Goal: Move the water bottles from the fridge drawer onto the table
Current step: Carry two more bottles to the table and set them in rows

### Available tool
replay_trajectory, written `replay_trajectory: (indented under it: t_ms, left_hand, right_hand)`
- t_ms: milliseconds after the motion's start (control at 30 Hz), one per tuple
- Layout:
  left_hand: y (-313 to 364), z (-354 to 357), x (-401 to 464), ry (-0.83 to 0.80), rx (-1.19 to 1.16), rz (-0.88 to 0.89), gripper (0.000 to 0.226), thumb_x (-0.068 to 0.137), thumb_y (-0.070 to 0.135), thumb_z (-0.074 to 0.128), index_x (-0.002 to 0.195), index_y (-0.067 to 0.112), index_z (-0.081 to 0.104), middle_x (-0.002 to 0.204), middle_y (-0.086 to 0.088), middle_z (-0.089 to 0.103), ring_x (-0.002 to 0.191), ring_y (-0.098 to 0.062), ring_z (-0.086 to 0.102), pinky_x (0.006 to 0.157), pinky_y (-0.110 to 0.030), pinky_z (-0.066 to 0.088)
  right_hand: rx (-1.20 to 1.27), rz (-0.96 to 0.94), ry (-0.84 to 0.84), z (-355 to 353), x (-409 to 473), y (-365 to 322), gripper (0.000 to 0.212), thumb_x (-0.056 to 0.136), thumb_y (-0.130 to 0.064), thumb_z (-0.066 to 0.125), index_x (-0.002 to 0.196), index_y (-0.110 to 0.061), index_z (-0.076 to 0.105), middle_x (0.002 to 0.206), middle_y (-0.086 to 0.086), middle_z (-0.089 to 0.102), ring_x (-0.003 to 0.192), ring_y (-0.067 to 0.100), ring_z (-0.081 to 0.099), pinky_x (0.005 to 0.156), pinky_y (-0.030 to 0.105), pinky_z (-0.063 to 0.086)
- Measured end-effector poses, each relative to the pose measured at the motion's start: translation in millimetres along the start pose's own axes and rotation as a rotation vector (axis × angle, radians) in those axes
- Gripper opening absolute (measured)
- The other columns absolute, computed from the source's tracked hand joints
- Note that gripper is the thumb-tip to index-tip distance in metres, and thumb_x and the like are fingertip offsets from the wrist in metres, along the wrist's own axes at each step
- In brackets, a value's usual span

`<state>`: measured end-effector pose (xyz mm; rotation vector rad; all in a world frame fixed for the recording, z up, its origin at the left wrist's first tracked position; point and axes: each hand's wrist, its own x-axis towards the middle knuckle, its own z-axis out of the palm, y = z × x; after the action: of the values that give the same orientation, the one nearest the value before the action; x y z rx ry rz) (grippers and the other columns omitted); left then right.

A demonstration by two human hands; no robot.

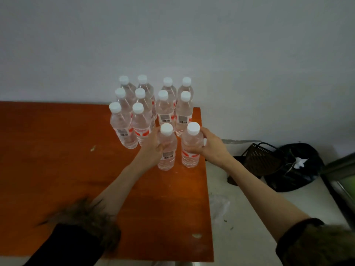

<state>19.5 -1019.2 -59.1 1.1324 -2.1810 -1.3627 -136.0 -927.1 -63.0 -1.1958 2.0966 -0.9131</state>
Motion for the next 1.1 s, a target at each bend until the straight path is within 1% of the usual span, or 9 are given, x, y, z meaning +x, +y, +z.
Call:
replay_trajectory:
  t_ms: [167,267,367,500,600,767,933,1000,1100]
  left_hand:
    - [-9,-9,48,-0.044,-0.023,0.012,0.057,0.091,0.014,0.052,0.141,0.018,0.024,0.147,0.0,0.033,0.138,-0.019,0.027,0.113,-0.044,0.023]
    - [-11,-12,67,-0.062,-0.028,0.029,0.056,0.092,0.016,0.052,0.141,0.019,0.025,0.145,0.005,0.034,0.135,-0.01,0.025,0.111,-0.036,0.02]
    - [-11,-12,79,-0.078,-0.031,0.067,0.056,0.092,0.009,0.051,0.141,0.018,0.024,0.132,0.014,0.033,0.125,0.0,0.023,0.104,-0.024,0.019]
    - [-17,-13,90,-0.076,-0.009,0.08,0.052,0.092,0.012,0.051,0.138,0.017,0.027,0.142,0.002,0.036,0.132,-0.009,0.027,0.107,-0.03,0.022]
    - [-21,-14,94,-0.085,0.012,0.072,0.053,0.092,0.013,0.052,0.138,0.018,0.029,0.144,0.002,0.037,0.135,-0.013,0.028,0.109,-0.035,0.023]
    - [-25,-12,97,0.056,0.181,0.054,0.051,0.088,0.02,0.058,0.136,0.017,0.041,0.139,-0.007,0.044,0.133,-0.022,0.036,0.112,-0.042,0.027]
    - [-22,-14,93,0.12,0.189,0.009,0.05,0.091,0.014,0.054,0.138,0.014,0.036,0.141,-0.009,0.043,0.133,-0.024,0.037,0.109,-0.042,0.03]
    - [-21,-15,90,0.141,0.16,0.009,0.049,0.093,0.015,0.051,0.139,0.012,0.033,0.142,-0.007,0.044,0.132,-0.023,0.04,0.105,-0.04,0.034]
    - [-16,-15,83,0.154,0.184,0.001,0.05,0.094,0.014,0.049,0.141,0.011,0.031,0.137,-0.008,0.049,0.127,-0.024,0.047,0.102,-0.038,0.038]
  right_hand:
    - [0.059,0.01,-0.011,5,36,-3,0.065,0.076,-0.032,0.072,0.133,-0.019,0.041,0.133,0.002,0.053,0.115,0.012,0.05,0.089,0.024,0.037]
    - [0.065,0.021,0.0,8,51,-3,0.065,0.077,-0.031,0.072,0.134,-0.02,0.041,0.134,0.0,0.052,0.115,0.008,0.047,0.09,0.023,0.035]
    - [0.039,0.043,0.03,9,62,0,0.066,0.077,-0.031,0.072,0.134,-0.021,0.041,0.137,0.001,0.044,0.123,0.015,0.044,0.099,0.028,0.034]
    - [0.038,0.114,0.046,13,71,2,0.066,0.079,-0.028,0.071,0.136,-0.023,0.038,0.138,0.003,0.033,0.125,0.017,0.038,0.104,0.032,0.033]
    - [0.098,0.136,0.043,16,74,3,0.067,0.081,-0.023,0.07,0.138,-0.026,0.035,0.137,0.003,0.031,0.127,0.019,0.036,0.104,0.03,0.034]
    - [0.081,0.14,0.037,20,74,9,0.069,0.081,-0.029,0.069,0.14,-0.032,0.032,0.14,0.005,0.035,0.128,0.022,0.039,0.105,0.039,0.035]
    - [0.059,0.097,0.035,29,75,5,0.069,0.08,-0.034,0.069,0.14,-0.034,0.033,0.138,0.004,0.042,0.123,0.023,0.048,0.102,0.045,0.041]
    - [0.116,0.101,0.071,33,74,2,0.068,0.079,-0.037,0.069,0.138,-0.031,0.035,0.138,0.002,0.045,0.122,0.021,0.049,0.101,0.042,0.043]
    - [0.208,0.176,0.119,37,70,2,0.063,0.081,-0.032,0.068,0.134,-0.019,0.037,0.136,0.001,0.048,0.12,0.018,0.051,0.093,0.029,0.042]
